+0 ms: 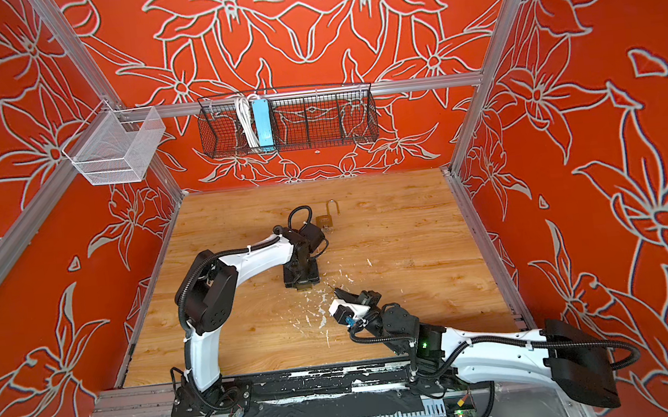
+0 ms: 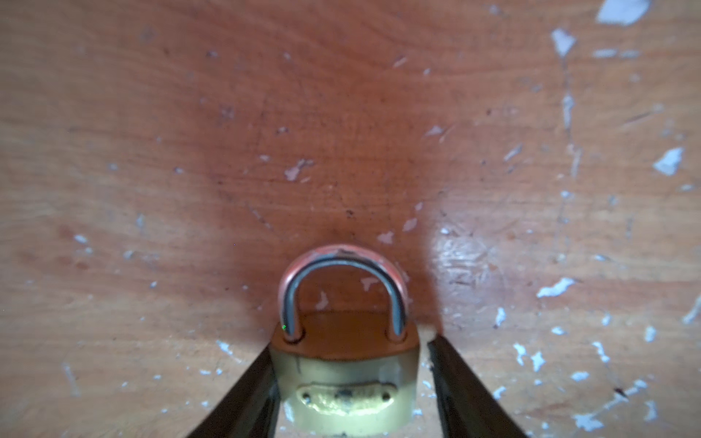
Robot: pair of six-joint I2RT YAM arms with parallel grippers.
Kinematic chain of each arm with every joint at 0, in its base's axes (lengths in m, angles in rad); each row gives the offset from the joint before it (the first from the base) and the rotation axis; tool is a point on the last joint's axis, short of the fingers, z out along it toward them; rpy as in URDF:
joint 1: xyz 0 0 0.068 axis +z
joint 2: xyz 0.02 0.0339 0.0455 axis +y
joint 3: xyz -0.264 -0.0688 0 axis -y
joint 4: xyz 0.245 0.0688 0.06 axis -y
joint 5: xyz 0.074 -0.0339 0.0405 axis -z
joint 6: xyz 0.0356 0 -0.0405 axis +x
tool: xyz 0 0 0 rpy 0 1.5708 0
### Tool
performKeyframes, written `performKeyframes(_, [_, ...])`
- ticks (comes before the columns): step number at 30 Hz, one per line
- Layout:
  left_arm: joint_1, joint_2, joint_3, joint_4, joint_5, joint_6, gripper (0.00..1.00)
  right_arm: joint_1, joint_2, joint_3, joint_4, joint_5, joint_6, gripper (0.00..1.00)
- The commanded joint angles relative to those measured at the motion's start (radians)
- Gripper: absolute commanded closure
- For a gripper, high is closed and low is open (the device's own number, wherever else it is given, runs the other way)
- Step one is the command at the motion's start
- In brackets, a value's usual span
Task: Unlock with the key
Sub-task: 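Lift the padlock with the left gripper while right turns the key upward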
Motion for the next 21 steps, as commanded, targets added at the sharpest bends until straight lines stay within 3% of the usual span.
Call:
performKeyframes(1, [0.007,0.064,-0.073,-0.013,0.057,-0.002,0.45,-0.002,-0.016,-0.017,0.022,-0.007,0.014,1.0])
performKeyframes(5, [0.01,0.073,-0.059,-0.019,0.057,-0.009,0.6,-0.003,-0.006,-0.014,0.019,-0.021,0.017,1.0])
performKeyframes(12, [0.016,0.015,0.054,-0.092,0.003,-0.01,0.72,-0.002,0.029,0.007,-0.014,-0.053,0.018,1.0])
performKeyframes(14, [0.024,-0.022,0.102,-0.098,-0.011,-0.002,0.83,-0.001,0.054,0.009,-0.006,-0.045,0.002,1.0])
performKeyframes(16, [0.039,-0.063,0.14,-0.096,-0.013,0.006,1.0,0.004,0.097,0.009,0.024,-0.025,-0.023,1.0])
performKeyframes(19, [0.076,-0.119,0.149,-0.095,0.009,-0.005,1.0,0.032,0.164,0.012,0.086,0.046,-0.096,1.0])
performKeyframes(21, [0.094,-0.179,0.076,-0.041,0.044,-0.05,1.0,0.062,0.222,0.018,0.146,0.108,-0.165,1.0])
